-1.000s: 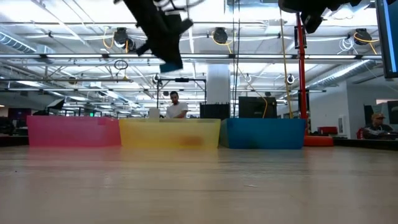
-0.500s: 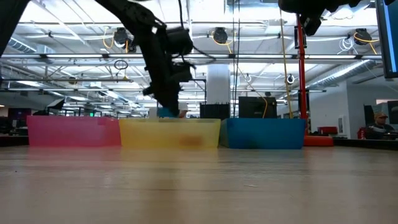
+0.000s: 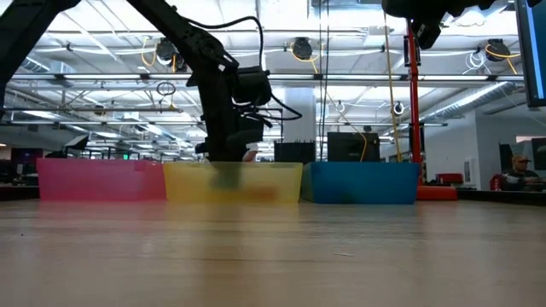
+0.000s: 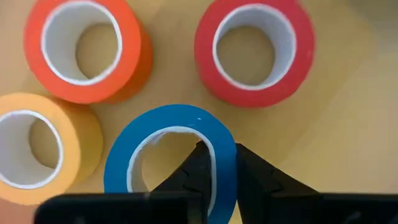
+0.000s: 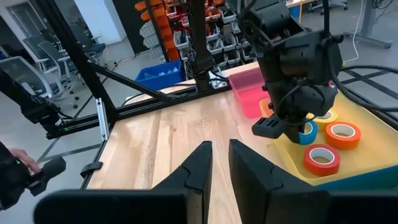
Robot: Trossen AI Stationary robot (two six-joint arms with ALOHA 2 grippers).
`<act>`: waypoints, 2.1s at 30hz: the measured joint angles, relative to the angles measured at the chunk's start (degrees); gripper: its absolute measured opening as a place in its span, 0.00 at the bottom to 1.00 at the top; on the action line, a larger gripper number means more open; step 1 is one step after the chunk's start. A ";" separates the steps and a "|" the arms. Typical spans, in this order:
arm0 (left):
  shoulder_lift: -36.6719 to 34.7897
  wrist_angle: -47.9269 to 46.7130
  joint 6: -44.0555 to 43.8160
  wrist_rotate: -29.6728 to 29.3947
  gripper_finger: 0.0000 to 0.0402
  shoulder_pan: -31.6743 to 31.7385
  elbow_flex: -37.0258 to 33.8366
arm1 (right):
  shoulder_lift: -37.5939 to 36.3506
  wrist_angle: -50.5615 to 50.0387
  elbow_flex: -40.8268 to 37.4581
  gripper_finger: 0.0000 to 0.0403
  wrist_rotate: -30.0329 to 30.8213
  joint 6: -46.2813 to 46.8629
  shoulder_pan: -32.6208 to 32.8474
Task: Pick and place Stapler, Stapler remover, tape
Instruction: Put the blue tape into the yellow bin, then return to Home Position
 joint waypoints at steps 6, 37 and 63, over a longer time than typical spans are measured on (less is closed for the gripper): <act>0.37 -0.18 -0.37 0.83 0.26 -0.05 0.00 | -0.01 0.30 0.00 0.12 0.00 0.01 0.00; -45.67 -8.06 -6.58 3.60 0.57 -14.66 0.19 | -0.56 -3.12 -0.02 0.12 -0.61 0.57 0.00; -99.13 41.60 -3.77 -21.48 0.57 -41.31 -63.61 | -21.70 -2.76 -16.04 0.12 -0.22 4.73 -0.02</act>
